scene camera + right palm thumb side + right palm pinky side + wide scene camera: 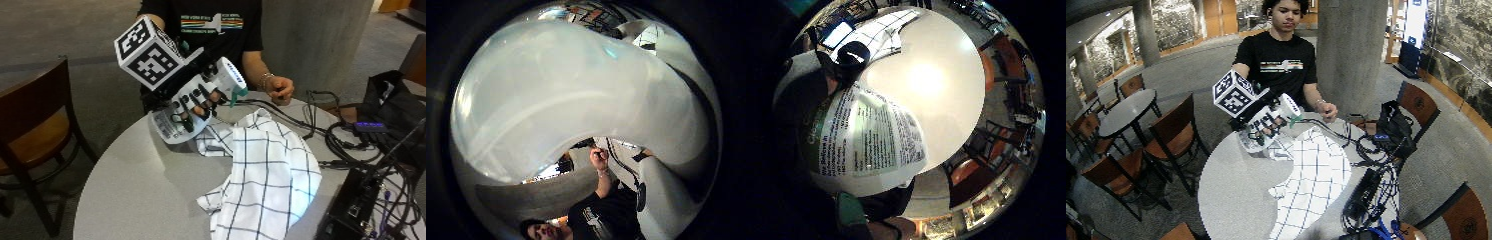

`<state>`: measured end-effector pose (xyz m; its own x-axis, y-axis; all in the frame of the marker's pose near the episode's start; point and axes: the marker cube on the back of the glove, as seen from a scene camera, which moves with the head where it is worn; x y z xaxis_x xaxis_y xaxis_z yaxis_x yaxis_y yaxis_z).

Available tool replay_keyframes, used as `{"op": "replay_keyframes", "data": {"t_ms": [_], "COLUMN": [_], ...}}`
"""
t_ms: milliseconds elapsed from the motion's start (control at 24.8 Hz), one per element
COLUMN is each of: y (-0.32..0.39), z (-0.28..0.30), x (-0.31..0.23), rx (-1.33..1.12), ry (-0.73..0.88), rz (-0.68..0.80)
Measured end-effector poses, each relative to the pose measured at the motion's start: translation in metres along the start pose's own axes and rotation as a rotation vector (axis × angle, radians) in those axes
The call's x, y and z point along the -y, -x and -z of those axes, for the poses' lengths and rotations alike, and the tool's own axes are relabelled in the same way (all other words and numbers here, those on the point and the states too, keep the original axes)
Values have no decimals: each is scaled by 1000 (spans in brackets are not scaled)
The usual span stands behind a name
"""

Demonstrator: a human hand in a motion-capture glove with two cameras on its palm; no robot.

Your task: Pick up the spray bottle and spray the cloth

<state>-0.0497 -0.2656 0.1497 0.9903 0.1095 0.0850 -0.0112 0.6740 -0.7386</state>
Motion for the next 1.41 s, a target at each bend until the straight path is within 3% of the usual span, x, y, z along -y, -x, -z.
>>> {"op": "replay_keyframes", "data": {"t_ms": [363,1410], "y": [-6,0], "z": [-6,-10], "x": [0,2], "rx": [-13,-139], "ry": [83,76], "rz": [-10,-62]}}
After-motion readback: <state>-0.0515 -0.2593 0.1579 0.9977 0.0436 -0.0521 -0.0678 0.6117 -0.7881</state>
